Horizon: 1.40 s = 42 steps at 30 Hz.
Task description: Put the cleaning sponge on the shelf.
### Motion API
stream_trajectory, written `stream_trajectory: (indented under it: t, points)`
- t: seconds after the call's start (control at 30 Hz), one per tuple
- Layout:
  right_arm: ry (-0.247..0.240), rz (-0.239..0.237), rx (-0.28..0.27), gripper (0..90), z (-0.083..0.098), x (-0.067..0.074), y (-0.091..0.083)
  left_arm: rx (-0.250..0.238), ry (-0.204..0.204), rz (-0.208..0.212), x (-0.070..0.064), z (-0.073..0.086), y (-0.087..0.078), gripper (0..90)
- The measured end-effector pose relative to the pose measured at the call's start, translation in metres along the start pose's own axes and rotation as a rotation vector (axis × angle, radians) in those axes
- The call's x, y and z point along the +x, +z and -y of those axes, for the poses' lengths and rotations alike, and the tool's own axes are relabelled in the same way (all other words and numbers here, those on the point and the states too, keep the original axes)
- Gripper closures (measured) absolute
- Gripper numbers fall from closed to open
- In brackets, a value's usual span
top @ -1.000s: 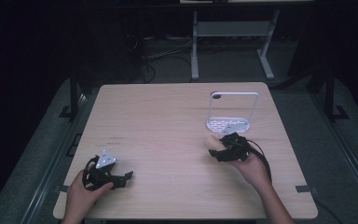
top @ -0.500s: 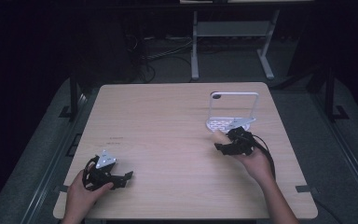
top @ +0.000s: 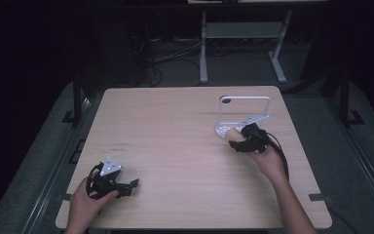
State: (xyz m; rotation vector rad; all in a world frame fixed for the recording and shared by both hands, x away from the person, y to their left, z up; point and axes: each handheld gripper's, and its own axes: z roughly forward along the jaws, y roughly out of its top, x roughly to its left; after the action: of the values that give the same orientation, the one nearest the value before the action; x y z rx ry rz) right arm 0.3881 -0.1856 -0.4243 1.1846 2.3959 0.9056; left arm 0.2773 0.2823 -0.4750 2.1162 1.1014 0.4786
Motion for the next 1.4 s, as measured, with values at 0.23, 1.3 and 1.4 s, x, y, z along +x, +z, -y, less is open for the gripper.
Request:
stream_trajectory:
  t: [0.23, 1.3, 1.4]
  points:
    - [0.011, 0.017, 0.008, 41.4, -0.008, -0.013, 0.007, 0.000, 0.000, 0.000, 0.000, 0.000, 0.000, 12.7]
    - [0.049, 0.027, 0.115, 40.8, -0.025, -0.038, 0.055, 0.000, 0.000, 0.000, 0.000, 0.000, 0.000, 12.7]
    - [0.051, 0.029, 0.116, 39.0, -0.026, -0.038, 0.056, 0.000, 0.000, 0.000, 0.000, 0.000, 0.000, 12.8]
